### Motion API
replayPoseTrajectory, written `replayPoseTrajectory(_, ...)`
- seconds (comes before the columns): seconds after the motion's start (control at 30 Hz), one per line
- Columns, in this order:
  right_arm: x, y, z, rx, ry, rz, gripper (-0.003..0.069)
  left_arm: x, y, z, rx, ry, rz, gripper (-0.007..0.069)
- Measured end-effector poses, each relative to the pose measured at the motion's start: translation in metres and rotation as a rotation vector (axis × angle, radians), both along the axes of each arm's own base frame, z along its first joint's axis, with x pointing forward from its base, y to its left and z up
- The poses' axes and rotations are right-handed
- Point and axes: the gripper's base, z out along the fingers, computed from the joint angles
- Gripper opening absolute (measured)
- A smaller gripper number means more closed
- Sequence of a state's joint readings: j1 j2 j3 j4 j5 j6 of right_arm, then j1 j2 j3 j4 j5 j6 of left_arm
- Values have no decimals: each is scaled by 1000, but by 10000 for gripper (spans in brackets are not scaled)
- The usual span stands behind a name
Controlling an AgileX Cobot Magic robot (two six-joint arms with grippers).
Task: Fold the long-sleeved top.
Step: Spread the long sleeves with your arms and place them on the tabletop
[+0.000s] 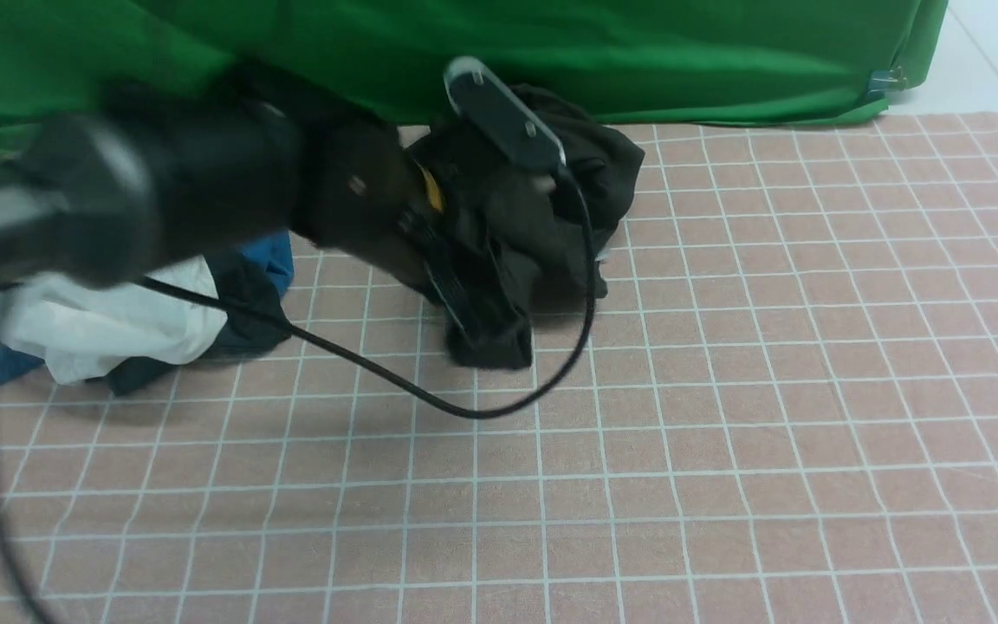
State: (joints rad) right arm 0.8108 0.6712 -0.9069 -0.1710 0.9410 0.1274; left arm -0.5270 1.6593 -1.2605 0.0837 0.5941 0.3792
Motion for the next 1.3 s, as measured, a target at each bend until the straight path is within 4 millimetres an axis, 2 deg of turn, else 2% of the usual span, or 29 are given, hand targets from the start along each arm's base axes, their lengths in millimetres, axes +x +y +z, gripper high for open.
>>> replayPoseTrajectory(0.1,0,0,1,7,-7,2,239,-20,13,28,33,2,-23,30)
replayPoseTrajectory(0.13,0,0,1,7,-7,2,239,-21,13,30,32,-4,-24,30)
replayPoseTrajectory(0.2,1,1,2,25,-9,-4,239,-38,24,46,52,26,-18,30)
replayPoseTrajectory(0.4,10,12,-2,37,34,-30,239,-69,43,63,115,121,-12,30)
replayPoseTrajectory(0.43,19,21,-8,4,68,-32,239,-80,50,65,143,152,-8,30)
replayPoseTrajectory(0.53,31,33,-16,-38,103,-30,239,-91,58,67,157,154,-5,30)
replayPoseTrajectory(0.57,43,46,-26,-78,135,-25,240,-98,62,68,157,144,-6,30)
replayPoseTrajectory(0.67,56,61,-37,-107,155,-16,244,-105,67,66,156,137,-7,30)
replayPoseTrajectory(0.7,67,72,-48,-134,167,-2,253,-109,69,64,163,138,-7,30)
replayPoseTrajectory(0.8,83,92,-68,-171,196,23,310,-113,73,54,177,143,6,30)
replayPoseTrajectory(0.83,90,102,-79,-180,222,35,368,-115,75,44,173,154,34,30)
replayPoseTrajectory(0.87,91,103,-80,-178,230,36,388,-115,75,43,171,151,37,30)
replayPoseTrajectory(0.9,98,114,-91,-176,274,45,471,-117,77,33,163,163,66,30)
replayPoseTrajectory(1.0,111,136,-106,-179,317,89,593,-122,80,11,165,179,82,30)
replayPoseTrajectory(1.13,123,161,-117,-184,291,150,624,-124,84,-6,181,177,105,30)
replayPoseTrajectory(1.2,135,181,-130,-179,267,175,627,-124,88,-13,172,178,133,30)
replayPoseTrajectory(1.3,143,190,-142,-189,269,182,627,-121,90,-13,153,164,154,30)
